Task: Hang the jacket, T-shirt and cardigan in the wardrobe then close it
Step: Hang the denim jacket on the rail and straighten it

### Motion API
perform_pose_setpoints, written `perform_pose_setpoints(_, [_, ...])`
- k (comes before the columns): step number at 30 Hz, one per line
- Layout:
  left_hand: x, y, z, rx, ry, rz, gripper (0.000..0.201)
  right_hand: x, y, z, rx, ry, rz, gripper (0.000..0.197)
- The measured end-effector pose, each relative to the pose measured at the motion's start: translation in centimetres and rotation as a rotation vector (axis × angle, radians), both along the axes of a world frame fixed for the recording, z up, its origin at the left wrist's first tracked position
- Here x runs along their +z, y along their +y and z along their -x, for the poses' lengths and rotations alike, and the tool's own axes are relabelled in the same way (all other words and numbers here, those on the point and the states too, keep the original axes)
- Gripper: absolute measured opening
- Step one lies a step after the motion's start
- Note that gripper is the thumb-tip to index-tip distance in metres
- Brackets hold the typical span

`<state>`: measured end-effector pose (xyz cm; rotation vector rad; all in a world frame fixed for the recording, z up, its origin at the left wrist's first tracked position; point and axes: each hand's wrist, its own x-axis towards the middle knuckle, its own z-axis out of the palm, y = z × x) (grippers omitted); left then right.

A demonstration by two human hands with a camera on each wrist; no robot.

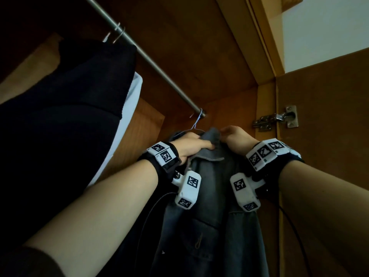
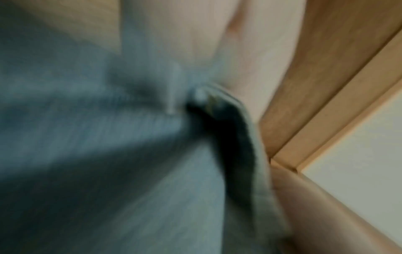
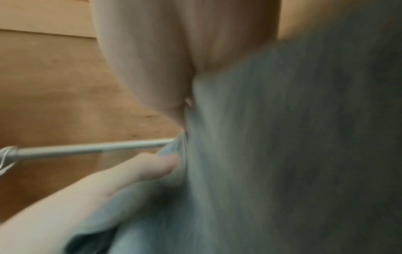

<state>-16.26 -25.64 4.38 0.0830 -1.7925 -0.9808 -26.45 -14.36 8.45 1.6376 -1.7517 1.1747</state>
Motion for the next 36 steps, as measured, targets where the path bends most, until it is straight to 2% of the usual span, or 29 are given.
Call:
perform_pose_setpoints(3, [1.4,-0.6,-0.4,0.216,0.171,0.079,0.024,-0.4,0.6,-0.8,-0.065,0.119,-0.042,0.046])
perform_pose_setpoints(5, [2.1,-0.8,-0.7,0.304,0.298,0.091,0.025,-0.5,0.7,-1.6,-0.143,0.198,-0.093,0.055])
perform_pose_setpoints(6, [2.1,-0.9,-0.8,0.342,0.305,0.129,0.026,-0.4,0.6,-1.8,-0.192,0.230,-0.119,0.056])
perform_pose_setpoints(9, [0.4,-1.6,-1.0,0.327,0.039,0.299,0.029,-0.2,-0.2,-1.6,-0.322,0.248,-0.168,0.048])
perform_pose_setpoints(11, [-1.1,-3.1,-1.2,0.319,-0.099,0.262,0.029,-0.2,-0.5,-1.7,-0.371,0.211,-0.196,0.047])
perform_pose_setpoints(13, [-2.5,-4.8,-1.3,0.290,-0.085,0.144,0.032,-0.4,-0.9,-2.0,-0.374,0.206,-0.224,0.044])
perform_pose_setpoints(16, [-4.4,-5.7,-0.8,0.202,-0.022,0.040,0.018,-1.2,-2.0,-2.5,-0.350,0.251,-0.189,0.035])
perform_pose_setpoints(21, [-4.0,-5.7,-0.3,0.222,-0.100,0.145,0.022,-1.1,-3.4,-3.8,-0.357,0.138,-0.163,0.021])
perform_pose_setpoints(22, [-3.5,-5.7,-0.9,0.206,-0.057,0.127,0.025,-1.0,-3.5,-3.7,-0.339,0.101,-0.131,0.022])
perform_pose_setpoints(24, [-2.2,-6.0,-2.6,0.250,0.192,0.005,0.037,-0.6,-3.5,-3.4,-0.279,0.059,-0.079,0.023])
perform_pose_setpoints(26, [-0.6,-7.6,-4.1,0.482,0.448,-0.074,0.038,-0.6,-3.4,-3.2,-0.254,0.031,-0.034,0.027])
perform_pose_setpoints(27, [-0.2,-8.7,-4.7,0.652,0.457,-0.084,0.042,-0.6,-3.5,-3.2,-0.250,0.011,-0.018,0.031])
perform_pose_setpoints(29, [0.0,-10.4,-4.8,0.865,0.246,-0.072,0.060,-0.5,-3.6,-3.3,-0.249,-0.011,-0.019,0.035])
perform_pose_setpoints(31, [-0.7,-11.4,-3.9,0.861,-0.026,-0.009,0.072,-0.4,-3.9,-3.3,-0.267,0.027,-0.071,0.034])
perform_pose_setpoints(33, [-1.6,-12.6,-3.1,0.863,-0.174,0.080,0.064,-0.2,-4.0,-3.1,-0.304,0.079,-0.120,0.031])
perform_pose_setpoints(36, [-2.0,-13.3,-3.1,0.923,-0.167,0.149,0.030,0.5,-4.1,-3.3,-0.375,0.122,-0.121,0.017])
